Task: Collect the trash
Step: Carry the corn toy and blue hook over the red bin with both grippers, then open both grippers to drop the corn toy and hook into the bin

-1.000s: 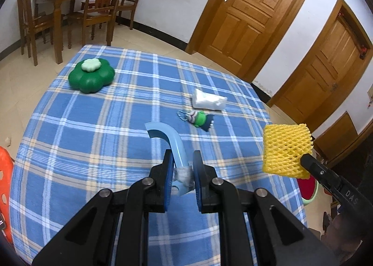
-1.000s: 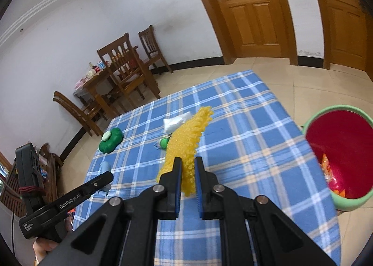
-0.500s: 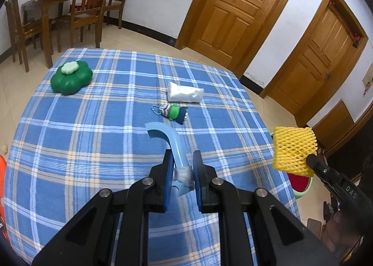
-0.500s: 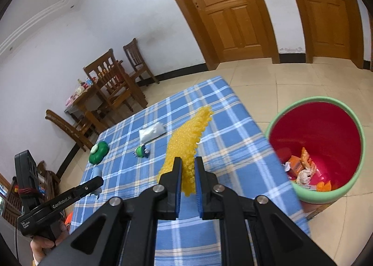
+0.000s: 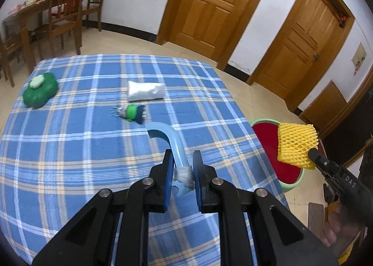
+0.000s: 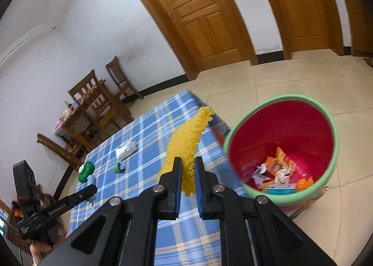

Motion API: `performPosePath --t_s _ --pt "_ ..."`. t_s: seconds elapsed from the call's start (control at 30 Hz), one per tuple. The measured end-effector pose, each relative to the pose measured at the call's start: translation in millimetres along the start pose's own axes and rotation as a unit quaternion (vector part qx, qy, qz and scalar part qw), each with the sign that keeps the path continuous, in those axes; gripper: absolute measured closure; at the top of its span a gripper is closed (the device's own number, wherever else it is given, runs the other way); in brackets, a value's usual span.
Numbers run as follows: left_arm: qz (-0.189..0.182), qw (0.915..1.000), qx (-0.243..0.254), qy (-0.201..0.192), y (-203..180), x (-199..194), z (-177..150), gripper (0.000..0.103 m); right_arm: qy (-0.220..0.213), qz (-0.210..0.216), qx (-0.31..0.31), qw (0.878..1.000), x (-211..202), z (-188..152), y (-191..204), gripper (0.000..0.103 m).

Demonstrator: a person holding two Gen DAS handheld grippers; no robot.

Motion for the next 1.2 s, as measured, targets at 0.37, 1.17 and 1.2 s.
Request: performPosePath --t_s 0.37,1.17,1.2 --pt "-0.042 0.9982 0.039 0.016 -51 19 3 0.087 -0.021 -0.056 0.036 0.998 -10 8 -60 0.091" --pt "-0.098 0.9805 0.159 0.059 -171 67 4 0.087 -0.011 -0.124 0.085 0.989 -19 5 -140 0.077" --pt "-0.100 0.9794 0.165 0.060 -176 69 3 0.087 -0.012 -0.124 0.086 0.988 -20 5 -141 0.076"
Point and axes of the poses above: each gripper's, at about its wrist camera, not at the fingertips, and x roughly the way its jaws point, y to its left, z to its top, the point moved 8 cm from there along x, roughly the way its jaws point, and after that the axes turned 5 degrees about z, right-handed, at the moved point
